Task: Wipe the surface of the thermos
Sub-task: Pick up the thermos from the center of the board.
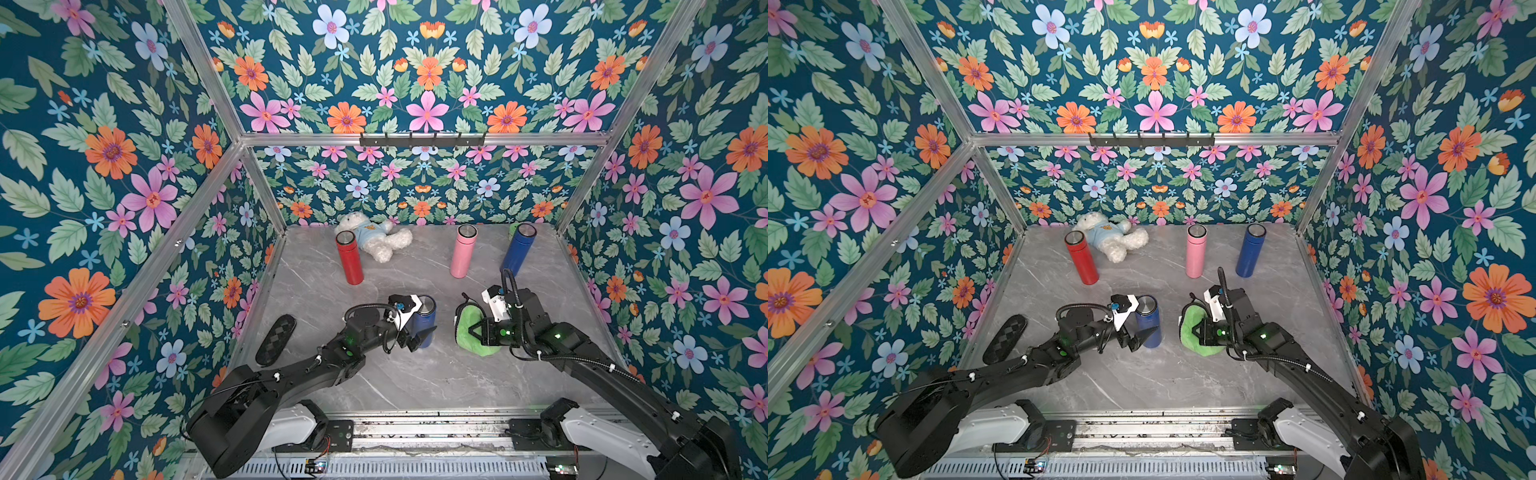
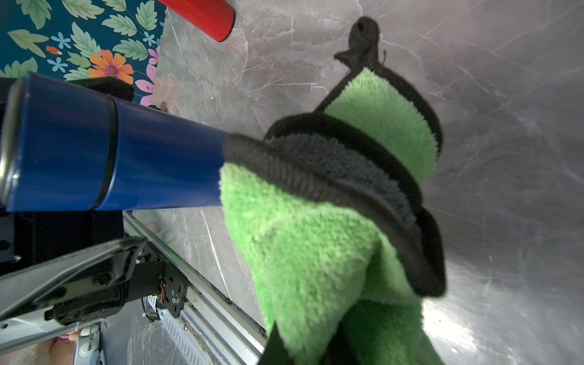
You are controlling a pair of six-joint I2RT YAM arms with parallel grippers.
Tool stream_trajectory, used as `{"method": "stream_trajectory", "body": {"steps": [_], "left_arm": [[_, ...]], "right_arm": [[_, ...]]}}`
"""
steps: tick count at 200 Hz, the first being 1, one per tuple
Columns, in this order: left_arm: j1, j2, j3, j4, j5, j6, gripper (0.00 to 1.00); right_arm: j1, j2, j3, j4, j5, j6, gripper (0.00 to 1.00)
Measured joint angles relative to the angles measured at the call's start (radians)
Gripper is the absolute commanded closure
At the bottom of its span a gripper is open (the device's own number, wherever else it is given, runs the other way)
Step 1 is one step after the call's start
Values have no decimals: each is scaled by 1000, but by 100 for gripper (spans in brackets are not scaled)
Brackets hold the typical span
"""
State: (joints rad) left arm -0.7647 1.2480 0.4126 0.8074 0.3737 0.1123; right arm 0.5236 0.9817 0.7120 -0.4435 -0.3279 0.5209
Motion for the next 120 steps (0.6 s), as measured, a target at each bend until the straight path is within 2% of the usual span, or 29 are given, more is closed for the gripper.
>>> {"method": "stream_trajectory", "body": {"steps": [68, 120], "left_arm": [[0, 150, -40, 360, 31, -13, 5], [0, 226, -43, 481, 43, -34, 12]], "right_arm": [[0, -48, -2, -62, 26, 11, 100], [0, -55, -8, -76, 39, 26, 100]]}}
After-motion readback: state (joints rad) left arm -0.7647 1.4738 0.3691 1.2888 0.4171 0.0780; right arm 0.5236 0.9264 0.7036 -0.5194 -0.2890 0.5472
